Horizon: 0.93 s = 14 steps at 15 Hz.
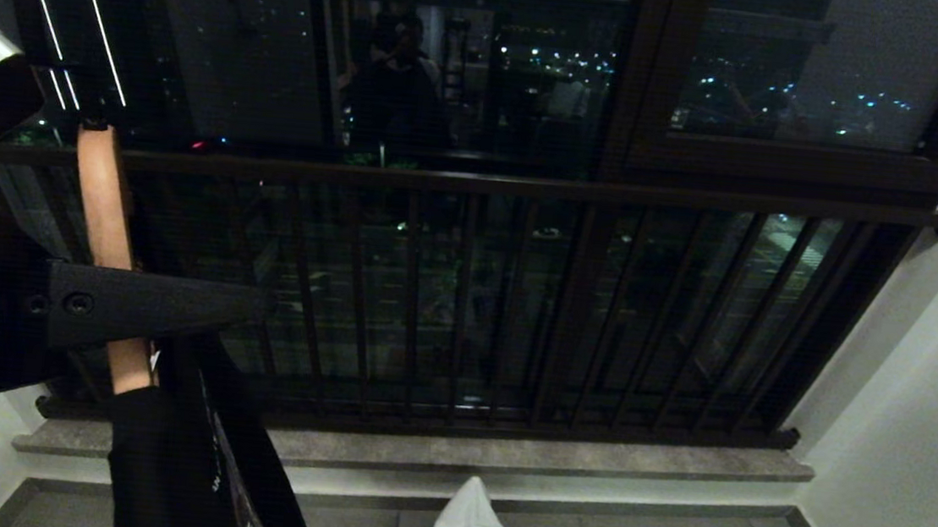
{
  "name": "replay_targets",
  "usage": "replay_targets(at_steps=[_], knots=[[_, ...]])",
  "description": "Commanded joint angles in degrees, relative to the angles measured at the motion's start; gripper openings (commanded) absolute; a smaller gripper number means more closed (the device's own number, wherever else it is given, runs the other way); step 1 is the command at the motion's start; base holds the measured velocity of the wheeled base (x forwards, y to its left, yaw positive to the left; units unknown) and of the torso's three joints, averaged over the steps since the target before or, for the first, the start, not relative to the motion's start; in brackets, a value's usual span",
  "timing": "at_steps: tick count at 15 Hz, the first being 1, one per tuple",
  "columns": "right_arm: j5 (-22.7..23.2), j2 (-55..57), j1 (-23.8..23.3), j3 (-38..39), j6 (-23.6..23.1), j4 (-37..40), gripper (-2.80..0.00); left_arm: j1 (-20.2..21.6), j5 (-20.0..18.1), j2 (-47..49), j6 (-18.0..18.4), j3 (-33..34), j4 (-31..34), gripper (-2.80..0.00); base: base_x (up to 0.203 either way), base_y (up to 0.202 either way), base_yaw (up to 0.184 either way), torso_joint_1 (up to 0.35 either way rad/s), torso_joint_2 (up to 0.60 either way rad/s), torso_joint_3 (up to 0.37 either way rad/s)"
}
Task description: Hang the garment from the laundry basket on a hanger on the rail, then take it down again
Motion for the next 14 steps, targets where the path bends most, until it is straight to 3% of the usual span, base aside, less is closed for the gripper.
replay_targets(at_steps=[1, 7, 14], knots=[[-0.02, -0.01, 0.0, 0.01, 0.0, -0.04, -2.8, 1.39, -0.13, -1.89, 0.12, 0.12, 2.68, -2.8, 0.0, 0.0, 0.0, 0.0, 0.0, 0.0], [-0.02, 0.07, 0.0, 0.01, 0.0, -0.03, -2.8, 3.87, 3.78, -9.48, -0.09, 1.83, 5.61, -2.8, 0.0, 0.0, 0.0, 0.0, 0.0, 0.0], [-0.02, 0.07, 0.0, 0.01, 0.0, -0.02, -2.8, 4.58, 3.21, -15.56, -0.04, 2.79, 13.07, -2.8, 0.0, 0.0, 0.0, 0.0, 0.0, 0.0]])
